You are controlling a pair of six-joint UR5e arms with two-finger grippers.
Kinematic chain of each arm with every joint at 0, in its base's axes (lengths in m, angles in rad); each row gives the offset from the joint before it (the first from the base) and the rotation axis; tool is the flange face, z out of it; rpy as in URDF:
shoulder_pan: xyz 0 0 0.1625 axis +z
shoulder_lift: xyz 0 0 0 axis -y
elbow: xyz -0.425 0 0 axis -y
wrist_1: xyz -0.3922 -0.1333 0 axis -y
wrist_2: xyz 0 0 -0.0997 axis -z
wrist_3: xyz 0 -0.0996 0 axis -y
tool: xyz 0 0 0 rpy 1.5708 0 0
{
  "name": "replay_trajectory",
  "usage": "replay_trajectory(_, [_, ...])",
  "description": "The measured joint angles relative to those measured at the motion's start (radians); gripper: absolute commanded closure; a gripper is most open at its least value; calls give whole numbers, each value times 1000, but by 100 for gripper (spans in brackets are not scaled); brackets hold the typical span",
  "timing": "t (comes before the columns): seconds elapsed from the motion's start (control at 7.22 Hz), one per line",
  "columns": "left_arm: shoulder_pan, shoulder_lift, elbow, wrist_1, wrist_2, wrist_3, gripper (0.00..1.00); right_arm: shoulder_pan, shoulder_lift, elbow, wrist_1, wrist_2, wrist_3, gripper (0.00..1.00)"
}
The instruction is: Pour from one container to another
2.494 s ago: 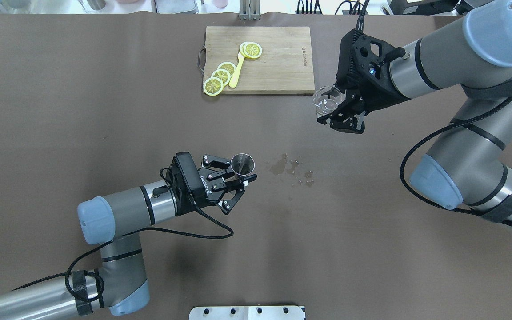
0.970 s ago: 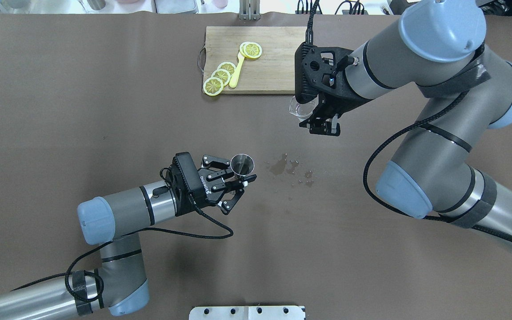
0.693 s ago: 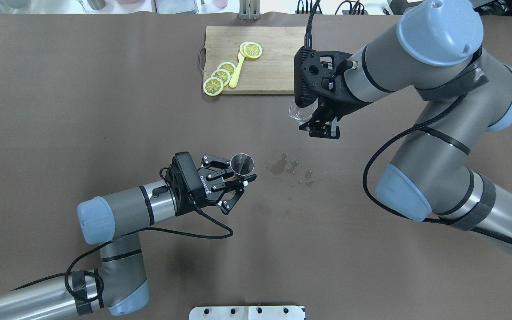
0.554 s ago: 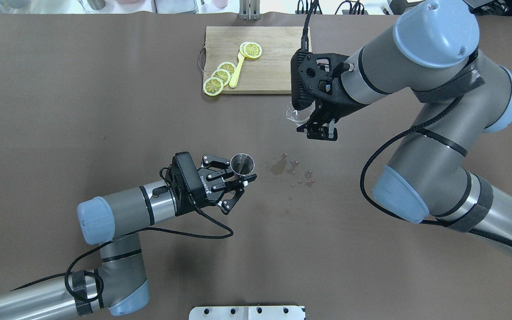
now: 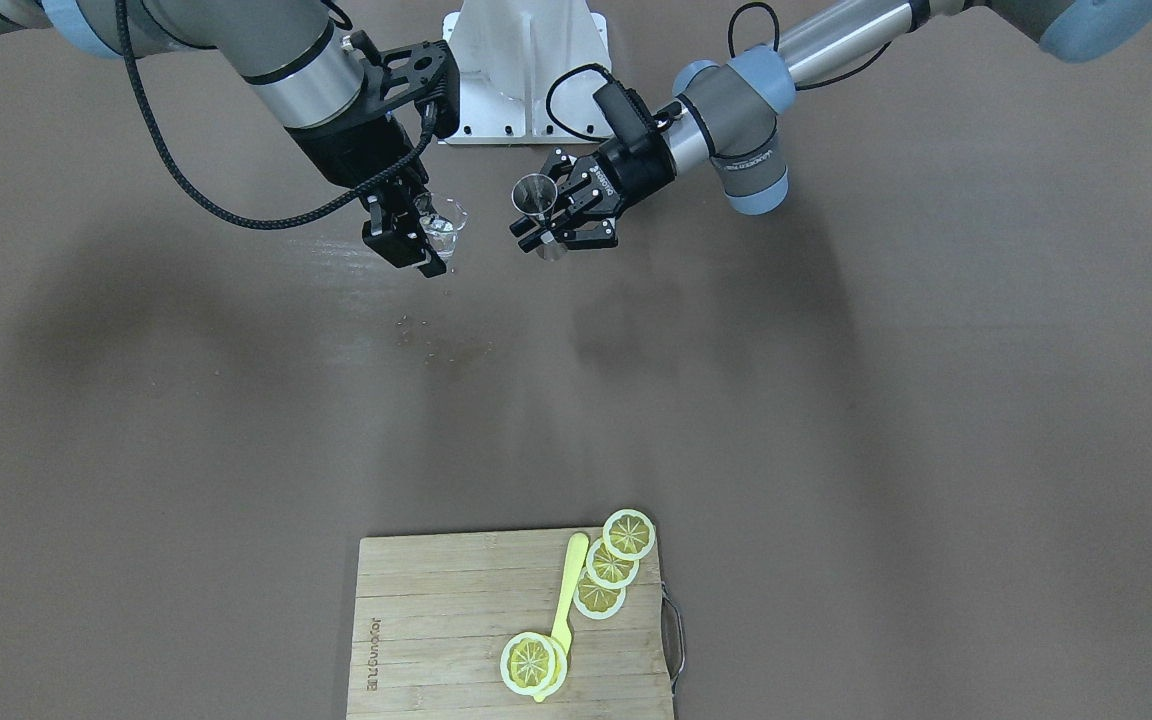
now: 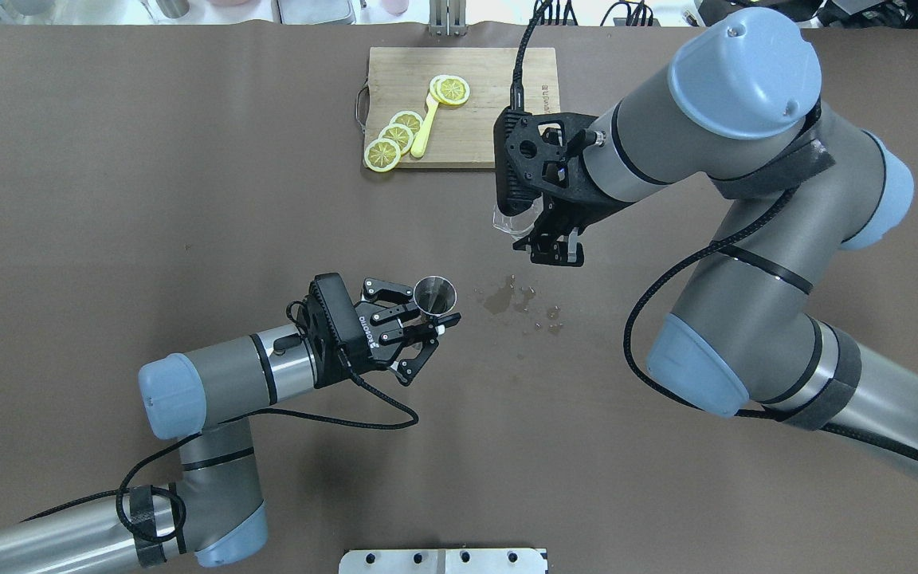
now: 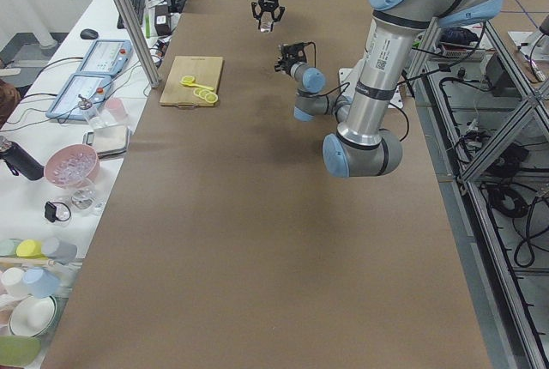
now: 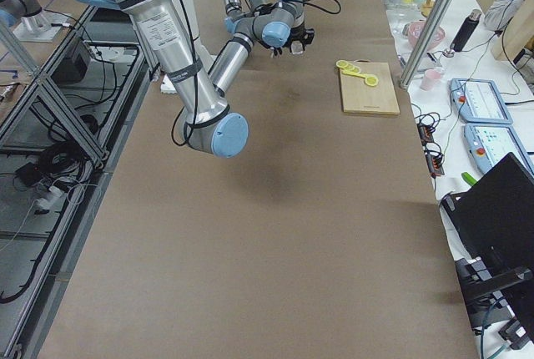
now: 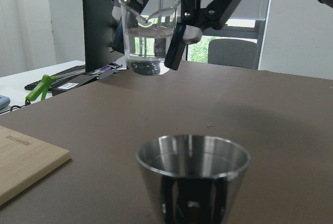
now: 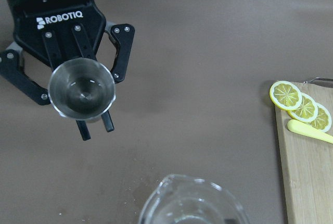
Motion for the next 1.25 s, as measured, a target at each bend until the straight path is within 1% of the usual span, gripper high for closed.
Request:
replay_trajectory(0.83, [-2, -1, 5, 4, 1, 0, 100, -61, 51, 1, -130, -5, -1, 100])
replay_trajectory(1.25, [-2, -2, 6, 5, 1, 0, 100, -92, 70, 16, -198, -25, -1, 100])
